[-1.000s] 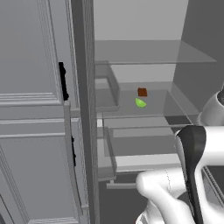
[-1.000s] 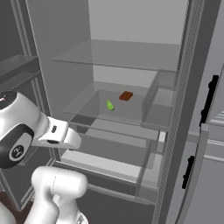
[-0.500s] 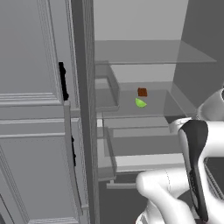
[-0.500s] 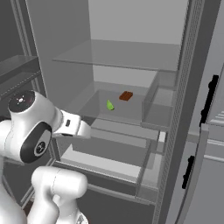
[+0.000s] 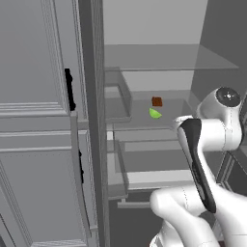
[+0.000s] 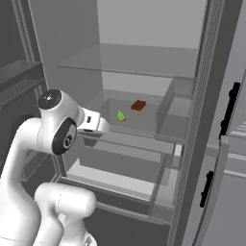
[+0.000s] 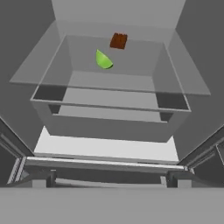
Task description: Grab a lemon wedge from the fridge and one ice cube from the ice bowl, and put them in the glass of lemonade.
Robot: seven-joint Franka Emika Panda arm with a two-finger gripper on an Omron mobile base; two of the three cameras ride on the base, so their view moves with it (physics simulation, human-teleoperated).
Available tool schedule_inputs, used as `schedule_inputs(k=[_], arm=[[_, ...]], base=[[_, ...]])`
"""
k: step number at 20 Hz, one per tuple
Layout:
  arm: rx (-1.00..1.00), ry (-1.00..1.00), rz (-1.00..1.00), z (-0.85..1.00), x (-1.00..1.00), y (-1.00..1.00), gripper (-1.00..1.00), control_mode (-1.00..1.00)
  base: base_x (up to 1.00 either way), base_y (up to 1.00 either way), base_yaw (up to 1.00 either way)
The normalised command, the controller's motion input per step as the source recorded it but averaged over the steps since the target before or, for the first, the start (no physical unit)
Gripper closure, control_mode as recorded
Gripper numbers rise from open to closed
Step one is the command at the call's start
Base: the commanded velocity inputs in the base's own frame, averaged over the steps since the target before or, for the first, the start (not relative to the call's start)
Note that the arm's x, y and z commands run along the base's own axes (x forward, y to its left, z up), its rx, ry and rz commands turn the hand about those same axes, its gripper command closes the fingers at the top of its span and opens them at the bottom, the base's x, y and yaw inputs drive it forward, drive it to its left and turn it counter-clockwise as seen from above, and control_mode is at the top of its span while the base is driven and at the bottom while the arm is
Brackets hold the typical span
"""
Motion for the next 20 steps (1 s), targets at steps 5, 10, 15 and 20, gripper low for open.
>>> schedule_inputs(k=[5,10,15,20], arm=[[0.09,-0.04,0.03,-0.29,0.6,0.0,-1.0,-1.0],[0.09,-0.05,0.04,-0.23,0.65,0.0,-1.0,-1.0],[0.03,0.0,0.05,0.0,0.33,0.0,-1.0,-1.0],[0.0,0.01,0.06,-0.08,0.38,0.0,-1.0,-1.0]], base=[[0.0,0.0,0.0],[0.0,0.0,0.0],[0.0,0.0,0.0],[0.0,0.0,0.0]])
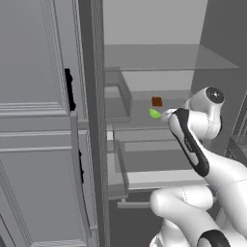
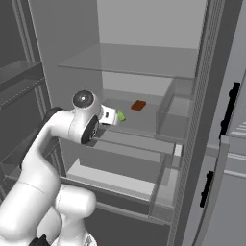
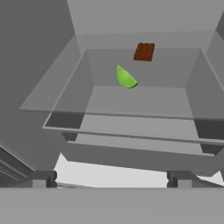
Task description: Grab a lemon wedge from the fridge and one ice cube from the ice bowl, and put them in the glass of lemonade.
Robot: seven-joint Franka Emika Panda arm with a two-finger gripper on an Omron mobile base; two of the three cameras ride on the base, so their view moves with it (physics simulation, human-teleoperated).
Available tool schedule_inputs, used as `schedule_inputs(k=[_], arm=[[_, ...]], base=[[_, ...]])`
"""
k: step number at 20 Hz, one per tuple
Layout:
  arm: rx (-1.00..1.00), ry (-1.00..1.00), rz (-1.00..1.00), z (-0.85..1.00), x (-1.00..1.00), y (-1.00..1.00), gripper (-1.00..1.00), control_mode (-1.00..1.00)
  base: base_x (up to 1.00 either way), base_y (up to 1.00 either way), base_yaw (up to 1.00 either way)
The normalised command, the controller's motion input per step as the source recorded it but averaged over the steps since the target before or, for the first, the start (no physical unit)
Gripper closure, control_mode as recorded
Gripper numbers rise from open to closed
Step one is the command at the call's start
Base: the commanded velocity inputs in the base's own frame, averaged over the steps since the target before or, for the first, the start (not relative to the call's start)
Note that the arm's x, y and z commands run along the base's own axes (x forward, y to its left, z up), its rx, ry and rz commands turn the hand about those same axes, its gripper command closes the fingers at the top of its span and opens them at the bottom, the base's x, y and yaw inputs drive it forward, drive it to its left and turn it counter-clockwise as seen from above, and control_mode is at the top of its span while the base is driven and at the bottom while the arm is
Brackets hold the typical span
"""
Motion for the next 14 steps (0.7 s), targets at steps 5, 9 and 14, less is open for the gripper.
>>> schedule_inputs(k=[5,9,14], arm=[[0.0,0.0,0.06,-0.14,0.4,-0.07,-1.0,-1.0],[0.0,0.01,0.03,-0.15,0.39,-0.04,-1.0,-1.0],[-0.03,0.03,0.02,-0.22,0.43,-0.07,-1.0,-1.0]], base=[[0.0,0.0,0.0],[0.0,0.0,0.0],[0.0,0.0,0.0]])
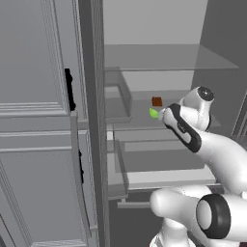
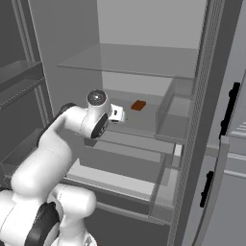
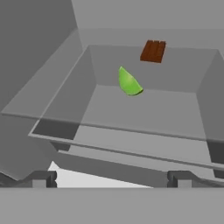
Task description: Grab a lemon wedge from the fridge and one ice cube from the ice bowl, and put them in the glass of lemonade.
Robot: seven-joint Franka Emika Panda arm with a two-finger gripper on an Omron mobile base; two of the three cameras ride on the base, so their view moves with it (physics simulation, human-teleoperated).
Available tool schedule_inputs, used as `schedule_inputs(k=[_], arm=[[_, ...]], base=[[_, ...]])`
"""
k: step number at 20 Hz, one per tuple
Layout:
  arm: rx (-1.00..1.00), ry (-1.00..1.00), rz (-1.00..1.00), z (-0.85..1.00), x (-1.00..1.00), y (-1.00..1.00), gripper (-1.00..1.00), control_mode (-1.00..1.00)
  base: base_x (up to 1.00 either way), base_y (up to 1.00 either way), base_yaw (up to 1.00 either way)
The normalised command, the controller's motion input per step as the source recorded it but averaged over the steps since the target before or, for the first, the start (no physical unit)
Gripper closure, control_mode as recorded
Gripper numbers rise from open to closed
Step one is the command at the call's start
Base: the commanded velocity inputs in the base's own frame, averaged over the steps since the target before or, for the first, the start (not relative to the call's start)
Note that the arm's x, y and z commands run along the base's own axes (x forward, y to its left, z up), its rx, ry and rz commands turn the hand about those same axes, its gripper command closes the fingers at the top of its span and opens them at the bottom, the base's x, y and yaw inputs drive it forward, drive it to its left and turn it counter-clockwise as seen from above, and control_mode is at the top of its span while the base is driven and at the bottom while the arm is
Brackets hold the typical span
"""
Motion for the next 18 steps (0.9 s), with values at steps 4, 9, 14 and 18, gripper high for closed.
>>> schedule_inputs(k=[4,9,14,18], arm=[[-0.01,0.02,0.05,-0.14,0.32,-0.24,-1.0,-1.0],[0.0,0.0,0.07,-0.16,0.33,-0.12,-1.0,-1.0],[-0.06,0.01,0.07,-0.15,0.35,0.0,-1.0,-1.0],[-0.07,0.01,0.09,-0.08,0.33,0.0,-1.0,-1.0]], base=[[0.0,0.0,0.0],[0.0,0.0,0.0],[0.0,0.0,0.0],[0.0,0.0,0.0]])
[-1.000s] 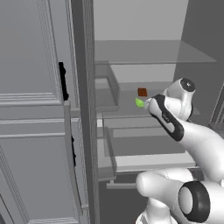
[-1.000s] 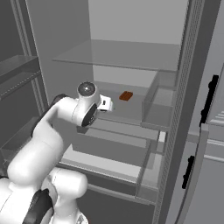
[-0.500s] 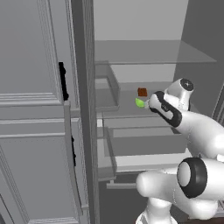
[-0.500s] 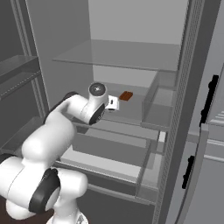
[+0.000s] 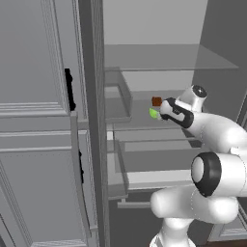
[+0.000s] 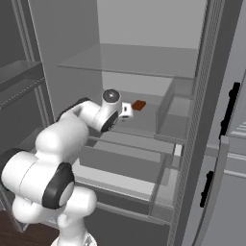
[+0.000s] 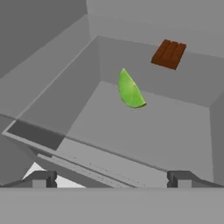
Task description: Grab a lemon wedge from the fridge and one ice cube from the ice bowl, and put them in the glass of lemonade.
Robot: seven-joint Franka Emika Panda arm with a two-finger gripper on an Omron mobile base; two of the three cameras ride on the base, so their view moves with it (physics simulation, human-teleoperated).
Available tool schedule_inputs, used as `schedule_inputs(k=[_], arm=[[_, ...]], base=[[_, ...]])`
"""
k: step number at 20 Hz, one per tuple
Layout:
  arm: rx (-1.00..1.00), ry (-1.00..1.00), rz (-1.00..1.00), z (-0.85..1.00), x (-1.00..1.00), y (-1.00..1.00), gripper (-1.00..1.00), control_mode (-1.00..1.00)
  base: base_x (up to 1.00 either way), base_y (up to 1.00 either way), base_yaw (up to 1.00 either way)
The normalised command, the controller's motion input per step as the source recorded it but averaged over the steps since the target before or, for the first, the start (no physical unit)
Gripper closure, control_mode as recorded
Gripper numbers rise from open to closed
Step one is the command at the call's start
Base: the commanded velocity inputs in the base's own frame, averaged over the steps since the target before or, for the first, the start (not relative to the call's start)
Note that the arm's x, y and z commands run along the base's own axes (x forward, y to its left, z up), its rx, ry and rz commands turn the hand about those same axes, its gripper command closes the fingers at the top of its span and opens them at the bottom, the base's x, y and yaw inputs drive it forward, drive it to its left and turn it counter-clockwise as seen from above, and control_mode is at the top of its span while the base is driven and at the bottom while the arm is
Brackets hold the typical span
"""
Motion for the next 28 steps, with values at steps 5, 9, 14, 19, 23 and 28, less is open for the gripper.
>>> schedule_inputs(k=[5,9,14,19,23,28], arm=[[-0.05,0.0,0.1,-0.03,0.25,0.0,-1.0,-1.0],[-0.04,0.0,0.12,-0.16,0.22,0.0,-1.0,-1.0],[-0.05,0.0,0.1,-0.16,0.24,0.0,-1.0,-1.0],[0.0,0.0,0.08,-0.09,0.3,0.0,-1.0,-1.0],[0.0,0.0,0.07,-0.17,0.28,0.0,-1.0,-1.0],[0.0,0.0,0.07,-0.17,0.33,0.0,-1.0,-1.0]], base=[[0.0,0.0,0.0],[0.0,0.0,0.0],[0.0,0.0,0.0],[0.0,0.0,0.0],[0.0,0.0,0.0],[0.0,0.0,0.0]])
